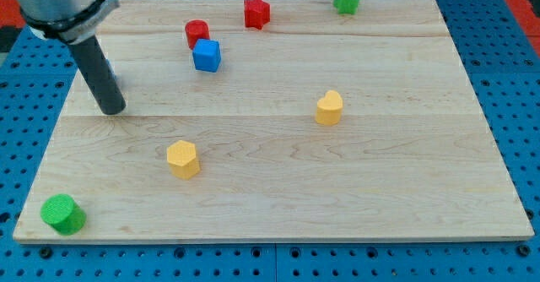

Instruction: Move the blue triangle towards the center left

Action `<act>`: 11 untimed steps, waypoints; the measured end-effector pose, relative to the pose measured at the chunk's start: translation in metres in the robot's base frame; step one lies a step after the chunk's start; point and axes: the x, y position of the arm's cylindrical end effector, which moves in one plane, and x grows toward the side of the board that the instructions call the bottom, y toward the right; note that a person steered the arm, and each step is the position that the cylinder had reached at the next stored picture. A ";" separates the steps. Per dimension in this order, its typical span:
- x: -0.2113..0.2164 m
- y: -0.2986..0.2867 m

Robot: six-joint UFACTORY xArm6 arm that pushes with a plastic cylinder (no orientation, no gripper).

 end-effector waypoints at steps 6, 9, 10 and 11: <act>-0.041 0.004; -0.094 -0.001; -0.091 -0.005; -0.070 -0.007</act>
